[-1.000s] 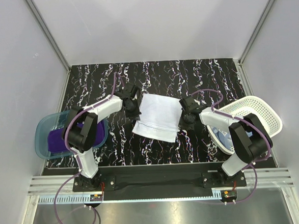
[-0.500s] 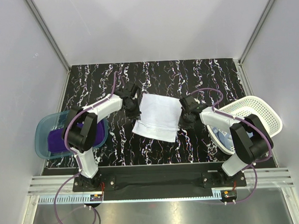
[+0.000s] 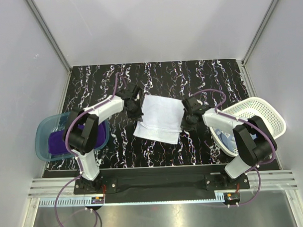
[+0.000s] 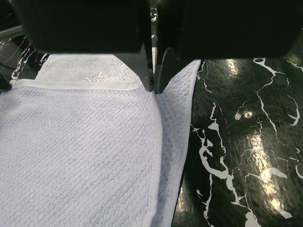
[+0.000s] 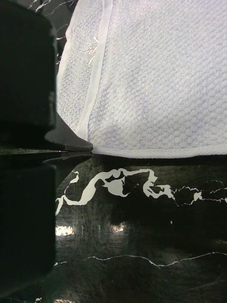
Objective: Fold and stack the towels
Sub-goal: Fold the towel
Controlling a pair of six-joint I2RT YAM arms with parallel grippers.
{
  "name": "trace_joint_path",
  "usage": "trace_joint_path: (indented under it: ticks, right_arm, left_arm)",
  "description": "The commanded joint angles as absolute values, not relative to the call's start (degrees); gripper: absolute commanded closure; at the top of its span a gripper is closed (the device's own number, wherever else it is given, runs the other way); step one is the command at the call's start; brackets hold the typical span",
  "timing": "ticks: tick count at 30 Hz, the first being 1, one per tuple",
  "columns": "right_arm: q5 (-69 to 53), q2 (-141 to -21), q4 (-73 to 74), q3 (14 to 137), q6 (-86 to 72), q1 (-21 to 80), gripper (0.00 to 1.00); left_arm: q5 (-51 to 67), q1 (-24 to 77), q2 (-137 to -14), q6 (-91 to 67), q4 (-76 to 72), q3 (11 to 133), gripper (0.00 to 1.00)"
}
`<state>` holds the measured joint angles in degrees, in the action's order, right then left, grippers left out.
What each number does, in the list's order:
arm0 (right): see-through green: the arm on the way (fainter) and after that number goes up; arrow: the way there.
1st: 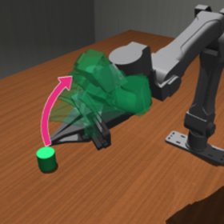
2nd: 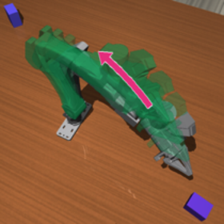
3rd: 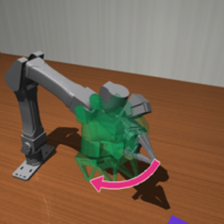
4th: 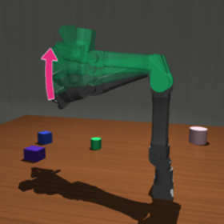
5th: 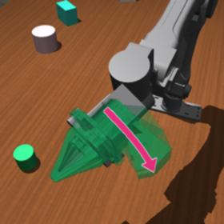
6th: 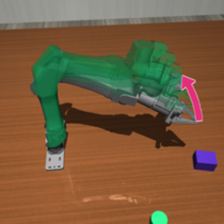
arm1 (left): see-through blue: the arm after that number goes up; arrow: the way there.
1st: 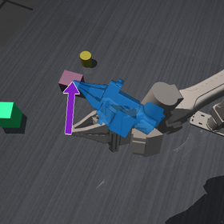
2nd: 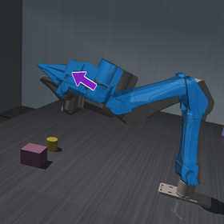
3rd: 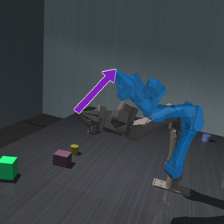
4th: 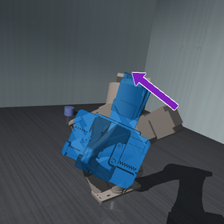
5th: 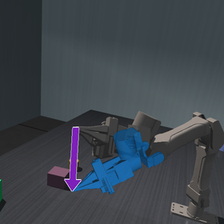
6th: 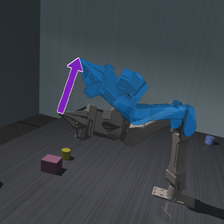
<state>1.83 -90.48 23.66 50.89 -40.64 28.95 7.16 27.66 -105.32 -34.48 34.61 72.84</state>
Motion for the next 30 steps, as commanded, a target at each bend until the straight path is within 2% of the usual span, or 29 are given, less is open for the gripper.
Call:
trace_joint_path:
  ticks: [1,9,12,20,30]
  right_arm:
    - [1.0,-88.2,22.8,53.4,-39.5,29.5,1.00]
    - [-2.3,-83.1,29.3,60.6,-36.8,29.4,1.00]
    - [-5.9,-79.7,28.9,57.5,-38.5,29.8,1.00]
    - [-10.8,-75.3,15.1,41.3,-44.7,31.6,1.00]
    - [-11.0,-80.2,5.8,34.3,-46.6,33.8,1.00]
  left_arm:
    - [8.4,27.9,-104.3,-33.8,34.4,74.5,1.00]
    - [6.3,27.8,-100.8,-31.4,45.2,84.8,1.00]
    - [6.0,27.9,-99.2,-29.3,49.5,86.3,1.00]
    - [6.6,27.5,-95.9,-28.3,43.3,69.2,1.00]
    - [6.5,27.5,-98.2,-27.2,39.9,64.0,1.00]
